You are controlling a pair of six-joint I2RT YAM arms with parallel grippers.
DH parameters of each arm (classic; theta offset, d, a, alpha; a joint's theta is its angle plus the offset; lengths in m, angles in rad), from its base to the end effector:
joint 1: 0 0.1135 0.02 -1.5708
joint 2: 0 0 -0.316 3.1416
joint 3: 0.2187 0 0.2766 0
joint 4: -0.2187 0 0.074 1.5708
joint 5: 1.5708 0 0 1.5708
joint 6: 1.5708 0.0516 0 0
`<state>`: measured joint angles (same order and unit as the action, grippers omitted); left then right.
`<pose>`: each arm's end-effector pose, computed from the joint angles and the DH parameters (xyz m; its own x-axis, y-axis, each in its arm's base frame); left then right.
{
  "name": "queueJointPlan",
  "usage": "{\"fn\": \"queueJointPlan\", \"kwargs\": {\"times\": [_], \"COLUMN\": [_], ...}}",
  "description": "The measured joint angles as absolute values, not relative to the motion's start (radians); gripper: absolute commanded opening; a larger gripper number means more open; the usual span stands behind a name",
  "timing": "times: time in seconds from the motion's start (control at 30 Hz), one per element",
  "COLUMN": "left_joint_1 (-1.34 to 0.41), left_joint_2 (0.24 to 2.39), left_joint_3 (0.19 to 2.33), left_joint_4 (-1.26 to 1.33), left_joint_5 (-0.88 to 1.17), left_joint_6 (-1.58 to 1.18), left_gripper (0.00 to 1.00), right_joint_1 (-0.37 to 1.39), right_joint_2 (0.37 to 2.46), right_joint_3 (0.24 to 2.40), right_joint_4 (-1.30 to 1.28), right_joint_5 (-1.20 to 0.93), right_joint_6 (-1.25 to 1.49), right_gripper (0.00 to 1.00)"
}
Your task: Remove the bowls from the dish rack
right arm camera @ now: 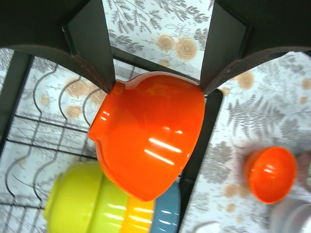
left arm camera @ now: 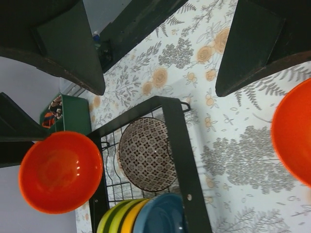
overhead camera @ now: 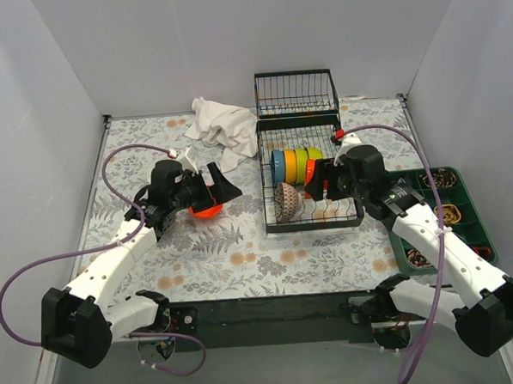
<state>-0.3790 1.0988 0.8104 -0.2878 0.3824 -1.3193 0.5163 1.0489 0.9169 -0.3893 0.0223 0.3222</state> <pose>0.2293 -0.1120 0.3093 -0.7400 -0.6725 -0.0118 -0.3325 0.3809 -0.8628 0.2153 0.1209 0.3488 -0.5618 0.0451 -0.8261 -0.3150 0.9116 0.2641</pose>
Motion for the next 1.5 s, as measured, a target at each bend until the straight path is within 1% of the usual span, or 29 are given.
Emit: {"fn": "queueJointPlan", "kwargs": {"times": [0.33, 0.47, 0.5, 0.57, 0.6, 0.63, 0.7, 0.73, 0.8, 0.83, 0.87, 0.93, 0.97, 1.03, 1.07, 1.17, 1.27, 1.3, 1.37, 1.5], "left_joint_1": [-0.527, -0.568, -0.576, -0.591, -0.598, -0.603, -0.612, -0.617, -0.623, -0.625, -0.626, -0.627, -0.627, -0.628, -0.632, -0.636, -0.640, -0.638, -0.633, -0.617], "left_joint_2": [1.238, 1.264, 1.270, 1.280, 1.284, 1.287, 1.289, 1.288, 1.288, 1.288, 1.288, 1.288, 1.288, 1.282, 1.275, 1.245, 1.201, 1.187, 1.159, 1.116], "left_joint_3": [0.864, 0.867, 0.867, 0.867, 0.867, 0.867, 0.864, 0.862, 0.857, 0.853, 0.850, 0.843, 0.840, 0.827, 0.811, 0.778, 0.758, 0.758, 0.758, 0.762], "left_joint_4": [-0.107, -0.037, -0.017, 0.020, 0.040, 0.059, 0.094, 0.114, 0.147, 0.162, 0.171, 0.187, 0.192, 0.199, 0.208, 0.215, 0.167, 0.139, 0.080, -0.056], "left_joint_5": [0.383, 0.382, 0.383, 0.383, 0.384, 0.384, 0.385, 0.385, 0.385, 0.385, 0.385, 0.382, 0.381, 0.381, 0.379, 0.361, 0.309, 0.274, 0.200, 0.062], "left_joint_6": [-1.439, -1.481, -1.491, -1.513, -1.521, -1.529, -1.546, -1.553, -1.568, -1.574, -1.578, -1.582, -1.589, -1.572, -1.571, -1.570, -1.557, -1.548, -1.518, -1.454], "left_gripper": [0.98, 0.95, 0.91, 0.87, 0.81, 0.78, 0.68, 0.55, 0.41, 0.28, 0.22, 0.06, 0.01, 0.00, 0.00, 0.00, 0.00, 0.00, 0.00, 0.00], "right_joint_1": [0.516, 0.516, 0.516, 0.516, 0.516, 0.516, 0.516, 0.516, 0.517, 0.517, 0.516, 0.517, 0.516, 0.516, 0.514, 0.516, 0.518, 0.517, 0.516, 0.516], "right_joint_2": [0.945, 0.926, 0.923, 0.916, 0.915, 0.914, 0.914, 0.914, 0.914, 0.913, 0.913, 0.913, 0.913, 0.911, 0.911, 0.907, 0.901, 0.897, 0.888, 0.870], "right_joint_3": [0.928, 0.925, 0.924, 0.918, 0.915, 0.910, 0.896, 0.886, 0.870, 0.865, 0.859, 0.849, 0.844, 0.834, 0.832, 0.814, 0.801, 0.801, 0.801, 0.801], "right_joint_4": [-0.323, -0.250, -0.234, -0.197, -0.180, -0.160, -0.129, -0.112, -0.091, -0.084, -0.075, -0.062, -0.054, -0.035, -0.033, -0.022, -0.021, -0.024, -0.028, -0.073], "right_joint_5": [-0.252, -0.356, -0.374, -0.416, -0.434, -0.451, -0.481, -0.494, -0.512, -0.518, -0.524, -0.532, -0.533, -0.533, -0.535, -0.543, -0.521, -0.506, -0.474, -0.404], "right_joint_6": [0.335, 0.367, 0.374, 0.395, 0.406, 0.417, 0.436, 0.446, 0.464, 0.471, 0.476, 0.487, 0.491, 0.506, 0.520, 0.531, 0.519, 0.513, 0.496, 0.459], "right_gripper": [0.26, 0.27, 0.28, 0.28, 0.28, 0.28, 0.28, 0.28, 0.30, 0.30, 0.31, 0.36, 0.43, 0.54, 0.67, 0.87, 0.95, 0.97, 0.99, 0.99]}}
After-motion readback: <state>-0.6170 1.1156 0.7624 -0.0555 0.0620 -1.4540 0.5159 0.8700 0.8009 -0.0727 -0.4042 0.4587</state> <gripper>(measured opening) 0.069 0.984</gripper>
